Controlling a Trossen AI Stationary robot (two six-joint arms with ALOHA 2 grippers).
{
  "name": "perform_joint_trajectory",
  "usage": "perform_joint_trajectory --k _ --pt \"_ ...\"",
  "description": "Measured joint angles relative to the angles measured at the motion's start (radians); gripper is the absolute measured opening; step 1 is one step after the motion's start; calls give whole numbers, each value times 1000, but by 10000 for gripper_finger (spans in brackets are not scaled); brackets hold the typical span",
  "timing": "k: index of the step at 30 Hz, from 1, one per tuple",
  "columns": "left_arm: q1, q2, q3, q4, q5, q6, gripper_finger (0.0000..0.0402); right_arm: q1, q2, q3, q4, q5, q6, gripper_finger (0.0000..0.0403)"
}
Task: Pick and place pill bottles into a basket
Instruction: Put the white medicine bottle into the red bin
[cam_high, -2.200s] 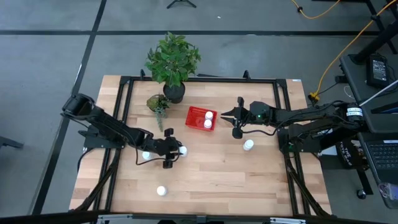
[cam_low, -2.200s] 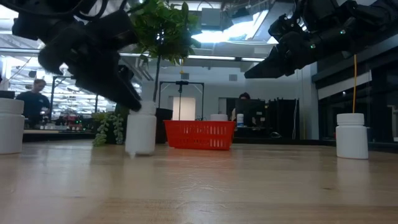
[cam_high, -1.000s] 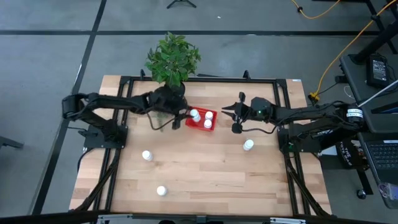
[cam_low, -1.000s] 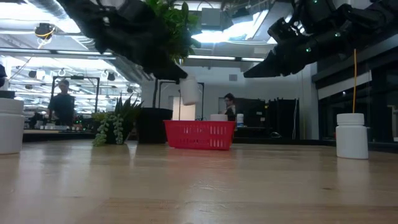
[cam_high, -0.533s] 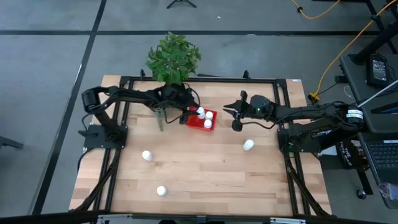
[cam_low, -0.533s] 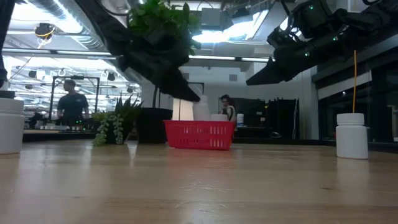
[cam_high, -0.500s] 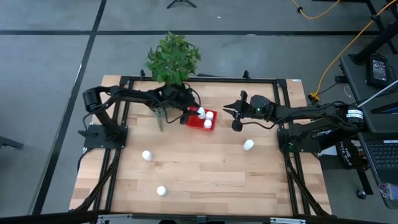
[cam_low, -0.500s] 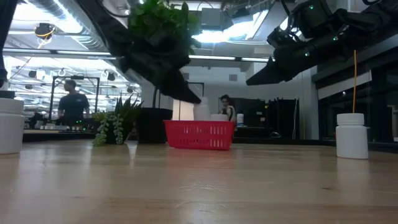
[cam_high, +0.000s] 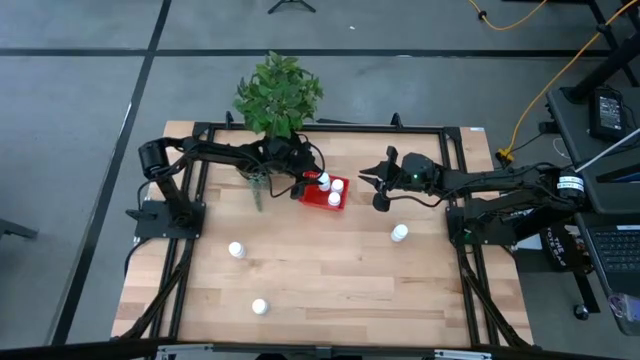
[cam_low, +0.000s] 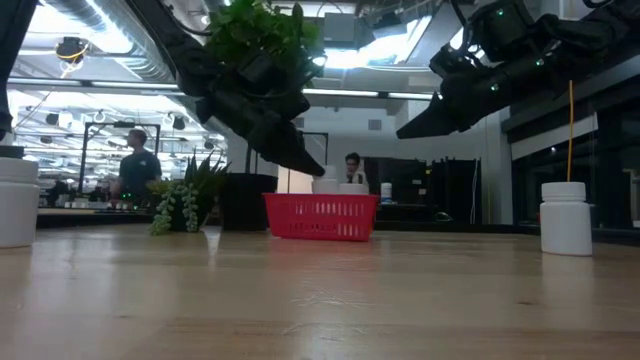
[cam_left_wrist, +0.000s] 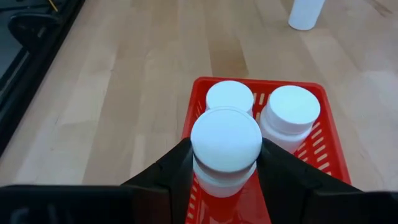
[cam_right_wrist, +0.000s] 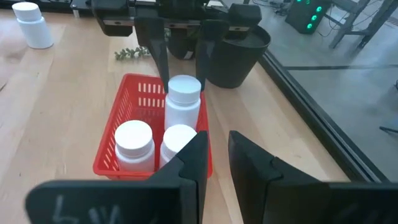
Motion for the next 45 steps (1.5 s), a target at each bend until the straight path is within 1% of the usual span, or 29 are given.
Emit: perform_joint_trajectory --k 6,16,45 --pt "-2 5 0 -4 0 -2 147 0 0 0 -2 0 0 68" --pt "-3 83 0 44 -7 -12 147 0 0 0 -2 0 0 68" --pt "-21 83 -1 53 -12 -8 155 0 0 0 -2 0 -3 68"
